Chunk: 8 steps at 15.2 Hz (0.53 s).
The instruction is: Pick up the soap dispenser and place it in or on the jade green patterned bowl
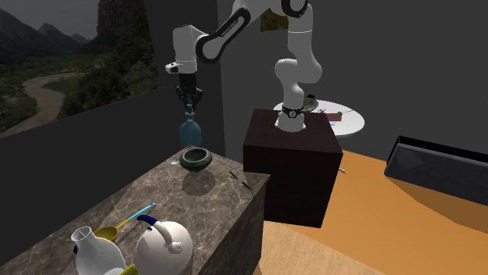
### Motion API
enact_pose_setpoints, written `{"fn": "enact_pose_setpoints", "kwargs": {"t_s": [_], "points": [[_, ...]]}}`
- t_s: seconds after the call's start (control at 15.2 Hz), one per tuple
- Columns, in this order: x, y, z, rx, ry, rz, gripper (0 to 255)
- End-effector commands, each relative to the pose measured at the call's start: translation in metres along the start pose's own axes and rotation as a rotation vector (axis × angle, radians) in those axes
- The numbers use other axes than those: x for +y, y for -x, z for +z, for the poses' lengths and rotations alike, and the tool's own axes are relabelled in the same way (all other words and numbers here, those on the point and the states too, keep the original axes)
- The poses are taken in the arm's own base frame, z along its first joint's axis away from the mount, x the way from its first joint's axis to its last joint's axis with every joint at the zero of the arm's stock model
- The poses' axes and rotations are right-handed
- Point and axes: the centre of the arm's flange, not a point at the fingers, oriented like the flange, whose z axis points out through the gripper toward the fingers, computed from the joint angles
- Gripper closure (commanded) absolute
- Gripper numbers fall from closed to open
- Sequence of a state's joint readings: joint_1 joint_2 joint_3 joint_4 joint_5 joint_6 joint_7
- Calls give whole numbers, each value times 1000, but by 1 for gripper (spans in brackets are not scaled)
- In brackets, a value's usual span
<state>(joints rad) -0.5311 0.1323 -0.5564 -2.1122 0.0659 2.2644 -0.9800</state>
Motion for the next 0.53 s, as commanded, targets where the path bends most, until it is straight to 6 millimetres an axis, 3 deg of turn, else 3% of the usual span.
{"fn": "enact_pose_setpoints", "kwargs": {"t_s": [0.0, 0.46], "points": [[-1, 0, 11, 1, 1, 0, 255], [-2, 1, 48, 1, 1, 0, 255]]}}
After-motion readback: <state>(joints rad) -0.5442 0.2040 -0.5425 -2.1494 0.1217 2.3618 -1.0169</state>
